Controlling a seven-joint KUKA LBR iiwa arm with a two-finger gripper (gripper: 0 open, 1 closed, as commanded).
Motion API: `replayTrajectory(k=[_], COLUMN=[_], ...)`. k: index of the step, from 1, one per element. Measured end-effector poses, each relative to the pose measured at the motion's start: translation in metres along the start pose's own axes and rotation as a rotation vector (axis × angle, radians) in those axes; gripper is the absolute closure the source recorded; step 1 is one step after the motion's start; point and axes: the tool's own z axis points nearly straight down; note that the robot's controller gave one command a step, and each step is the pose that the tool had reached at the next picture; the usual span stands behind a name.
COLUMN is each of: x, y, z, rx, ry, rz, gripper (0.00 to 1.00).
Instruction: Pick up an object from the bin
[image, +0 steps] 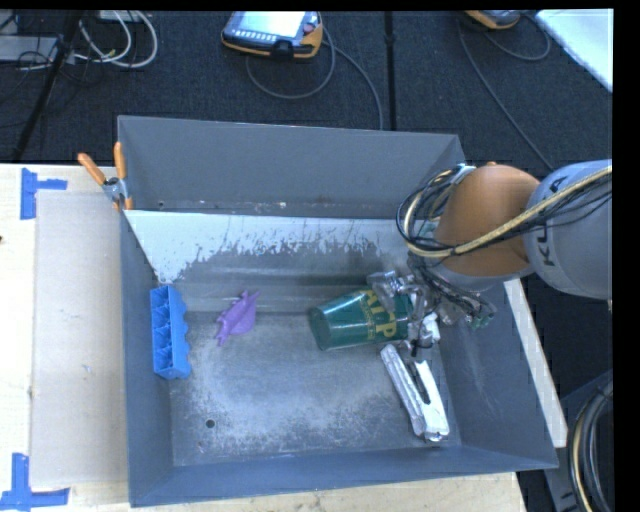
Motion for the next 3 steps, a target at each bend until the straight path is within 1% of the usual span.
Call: replayTrajectory(k=[1, 2, 3], x=[-0.011, -0.021, -0.031], y=[0.009, 0.019, 0.029], z=[0.001, 0.003, 0.005], rx=[0.008, 0.014, 0.025], ry=[-0.010, -0.024, -0.027], rz=[0.018, -0.065, -0.056], gripper=[0.00, 0.00, 1.00])
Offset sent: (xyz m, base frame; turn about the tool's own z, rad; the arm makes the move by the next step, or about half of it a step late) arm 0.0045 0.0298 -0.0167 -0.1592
